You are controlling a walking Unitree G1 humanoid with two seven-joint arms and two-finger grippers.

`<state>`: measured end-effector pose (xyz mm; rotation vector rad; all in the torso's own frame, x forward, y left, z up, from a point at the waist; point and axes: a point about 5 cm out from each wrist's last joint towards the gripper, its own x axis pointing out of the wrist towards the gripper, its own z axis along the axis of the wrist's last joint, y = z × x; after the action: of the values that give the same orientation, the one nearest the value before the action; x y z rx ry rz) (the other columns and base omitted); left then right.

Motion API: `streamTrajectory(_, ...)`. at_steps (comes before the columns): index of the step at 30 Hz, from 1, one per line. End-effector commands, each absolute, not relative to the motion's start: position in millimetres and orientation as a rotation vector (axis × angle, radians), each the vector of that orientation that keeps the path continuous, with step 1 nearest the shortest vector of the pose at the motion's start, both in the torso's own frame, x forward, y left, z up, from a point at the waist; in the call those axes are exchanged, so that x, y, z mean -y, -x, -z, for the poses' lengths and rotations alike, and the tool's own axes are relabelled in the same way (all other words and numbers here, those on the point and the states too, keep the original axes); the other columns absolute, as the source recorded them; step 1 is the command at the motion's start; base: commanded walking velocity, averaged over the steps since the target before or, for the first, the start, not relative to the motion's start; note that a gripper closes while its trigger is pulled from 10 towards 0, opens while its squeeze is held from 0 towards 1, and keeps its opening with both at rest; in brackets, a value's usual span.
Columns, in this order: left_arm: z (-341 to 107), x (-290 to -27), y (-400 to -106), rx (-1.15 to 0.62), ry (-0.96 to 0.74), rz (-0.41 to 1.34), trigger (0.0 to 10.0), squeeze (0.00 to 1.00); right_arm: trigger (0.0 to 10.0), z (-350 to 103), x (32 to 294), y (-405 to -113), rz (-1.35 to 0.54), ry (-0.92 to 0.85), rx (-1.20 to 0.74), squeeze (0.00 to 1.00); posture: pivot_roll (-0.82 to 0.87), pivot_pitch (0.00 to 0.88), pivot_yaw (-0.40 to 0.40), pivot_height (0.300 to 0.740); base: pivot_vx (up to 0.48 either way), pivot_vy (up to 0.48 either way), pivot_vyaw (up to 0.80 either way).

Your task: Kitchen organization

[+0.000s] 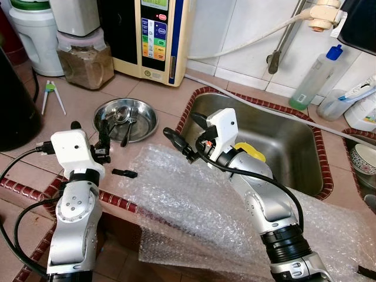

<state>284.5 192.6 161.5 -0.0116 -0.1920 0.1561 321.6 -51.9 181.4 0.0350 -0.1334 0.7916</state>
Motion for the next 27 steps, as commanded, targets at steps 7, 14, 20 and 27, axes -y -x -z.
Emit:
streamTrajectory(7, -143, -185, -284, 0.096, 0.074, -0.122, 10.0, 1.00, 10.0, -183, 53, -320, -0.794, -0.013, 0.146, 0.00, 0.12, 0.086, -0.120, 0.740, 0.000, 0.000, 0.00)
streamTrajectory(14, -136, -179, -287, 0.054, 0.120, -0.087, 10.0, 1.00, 10.0, -183, 53, -320, -0.793, -0.008, 0.145, 0.00, 0.12, 0.086, -0.121, 0.740, 0.000, 0.000, 0.00)
streamTrajectory(20, -129, -173, -290, 0.015, 0.183, -0.036, 0.0, 0.00, 10.0, -183, 53, -320, -0.794, -0.007, 0.145, 0.00, 0.12, 0.087, -0.122, 0.740, 0.000, 0.000, 0.00)
streamTrajectory(27, -131, -173, -296, 0.023, 0.189, -0.030, 0.0, 0.00, 10.0, -183, 53, -320, -0.796, -0.002, 0.144, 0.00, 0.11, 0.086, -0.122, 0.740, 0.000, 0.000, 0.00)
